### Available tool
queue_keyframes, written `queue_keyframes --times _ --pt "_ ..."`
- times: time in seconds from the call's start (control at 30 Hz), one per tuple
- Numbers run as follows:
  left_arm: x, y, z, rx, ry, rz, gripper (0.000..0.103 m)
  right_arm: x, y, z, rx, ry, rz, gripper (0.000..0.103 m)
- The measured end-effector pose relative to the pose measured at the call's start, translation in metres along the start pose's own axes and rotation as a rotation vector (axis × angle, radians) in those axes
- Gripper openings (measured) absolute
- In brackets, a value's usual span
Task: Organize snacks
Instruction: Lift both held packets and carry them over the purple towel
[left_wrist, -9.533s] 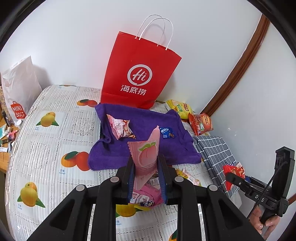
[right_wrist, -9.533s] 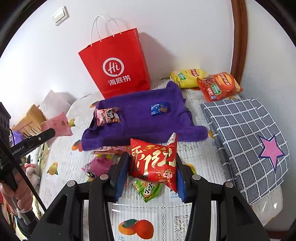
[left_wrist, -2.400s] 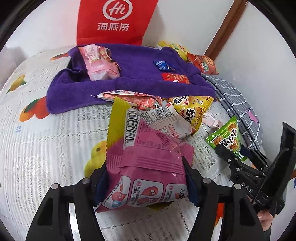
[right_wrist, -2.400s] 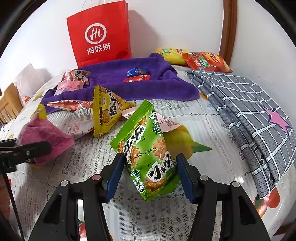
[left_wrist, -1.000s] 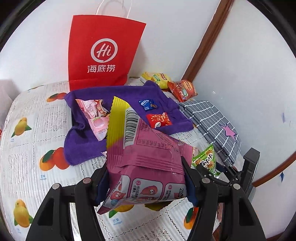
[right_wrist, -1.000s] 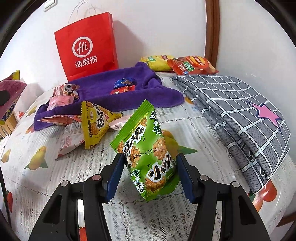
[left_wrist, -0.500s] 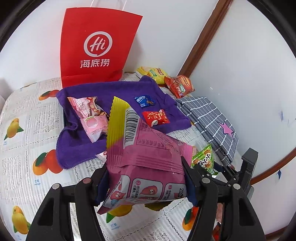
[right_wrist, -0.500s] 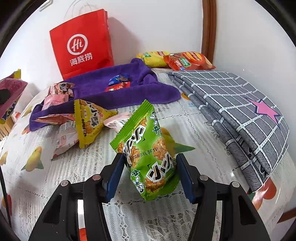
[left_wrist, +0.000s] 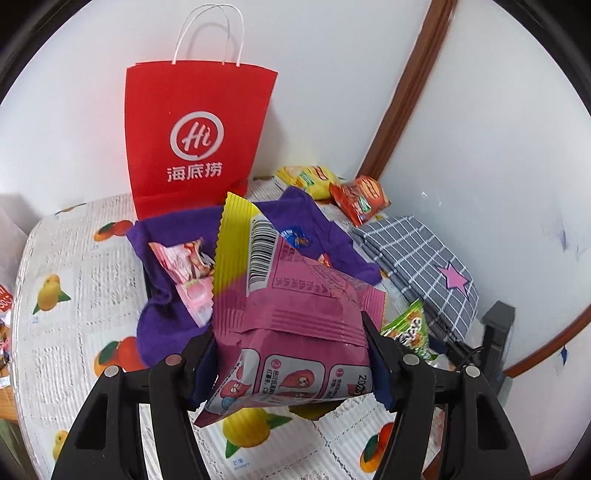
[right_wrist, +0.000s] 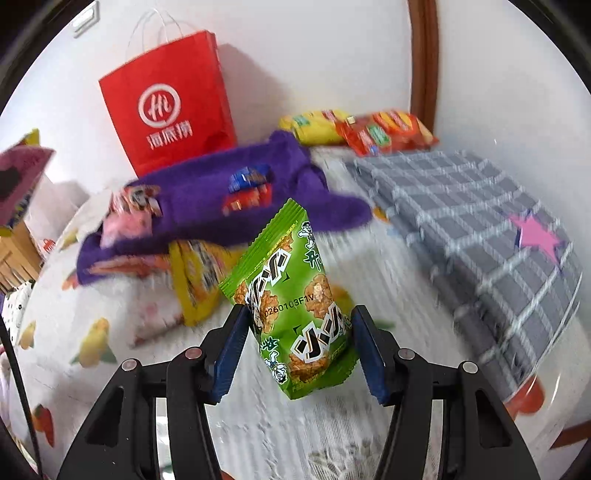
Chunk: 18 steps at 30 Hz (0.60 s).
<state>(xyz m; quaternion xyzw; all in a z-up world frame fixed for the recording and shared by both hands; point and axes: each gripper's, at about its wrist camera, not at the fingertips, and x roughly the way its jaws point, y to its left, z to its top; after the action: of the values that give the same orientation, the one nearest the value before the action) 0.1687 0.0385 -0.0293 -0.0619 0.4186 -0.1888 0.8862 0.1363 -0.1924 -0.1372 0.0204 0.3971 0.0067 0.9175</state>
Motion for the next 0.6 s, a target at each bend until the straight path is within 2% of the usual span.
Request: queue_keyframes --times 0.4,0.5,0.6 --pt "0.017 0.026 0.043 -0.068 -0.039 0.075 0.065 -0.026 0.039 0.112 -0.067 -0.124 0.038 0.057" --pt "0.022 0.037 0.057 -0.100 -0.039 0.093 0.065 -0.024 0.047 0.137 -0.068 -0.118 0.025 0.057" --pt "0.024 0.044 0.071 -0.122 -0.057 0.103 0.065 -0.020 0.055 0.160 -0.062 -0.106 0.048 0.057"
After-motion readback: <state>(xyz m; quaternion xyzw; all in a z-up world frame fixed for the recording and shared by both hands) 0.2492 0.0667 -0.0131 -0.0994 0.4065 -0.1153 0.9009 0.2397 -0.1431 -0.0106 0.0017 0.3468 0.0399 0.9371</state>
